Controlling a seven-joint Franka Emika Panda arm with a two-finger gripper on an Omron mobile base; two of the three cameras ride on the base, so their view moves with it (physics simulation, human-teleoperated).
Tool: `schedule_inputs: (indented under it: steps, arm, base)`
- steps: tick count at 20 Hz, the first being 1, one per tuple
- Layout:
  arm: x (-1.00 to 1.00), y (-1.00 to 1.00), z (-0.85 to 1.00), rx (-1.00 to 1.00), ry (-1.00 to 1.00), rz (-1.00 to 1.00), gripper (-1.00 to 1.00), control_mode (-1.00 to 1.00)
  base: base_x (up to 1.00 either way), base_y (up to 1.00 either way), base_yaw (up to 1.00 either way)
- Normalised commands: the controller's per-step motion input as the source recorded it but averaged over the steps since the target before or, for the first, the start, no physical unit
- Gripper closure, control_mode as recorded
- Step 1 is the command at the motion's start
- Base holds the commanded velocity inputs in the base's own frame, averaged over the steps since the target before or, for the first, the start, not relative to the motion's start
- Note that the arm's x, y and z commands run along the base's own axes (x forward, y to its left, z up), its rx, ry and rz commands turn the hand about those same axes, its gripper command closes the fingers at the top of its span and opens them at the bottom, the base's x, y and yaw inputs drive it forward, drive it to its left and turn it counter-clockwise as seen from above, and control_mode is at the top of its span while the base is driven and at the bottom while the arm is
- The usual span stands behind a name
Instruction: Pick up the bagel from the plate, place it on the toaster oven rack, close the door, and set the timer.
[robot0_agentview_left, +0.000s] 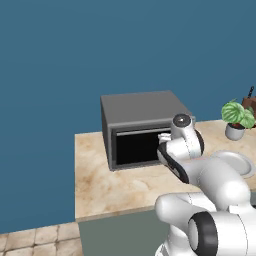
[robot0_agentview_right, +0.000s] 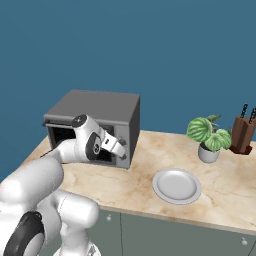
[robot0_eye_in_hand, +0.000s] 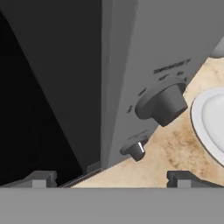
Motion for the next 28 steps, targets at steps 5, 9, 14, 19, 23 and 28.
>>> schedule_inputs:
  steps: [5,9,14,19,23,28]
  arm:
    - [0.23,-0.33,-0.06,0.09,0.0,-0.02,-1.0,-1.0]
    - [0.03,-0.28,-0.14,0.08,0.0,0.0,-1.0,-1.0]
    - [0.0,-0.31,-0.14,0.1,0.0,0.0,-1.0,-1.0]
    - [0.0,-0.2,-0.01,0.1,0.0,-0.01,-1.0,-1.0]
    - [0.0,-0.11,0.0,0.09,0.0,0.0,-1.0,-1.0]
    - [0.0,0.0,0.0,0.06,0.0,0.0,-1.0,-1.0]
  base:
    - [0.0,0.0,0.0]
    - [0.0,0.0,0.0]
    - [0.0,0.0,0.0]
    - [0.0,0.0,0.0]
    - [0.0,0.0,0.0]
    - [0.0,0.0,0.0]
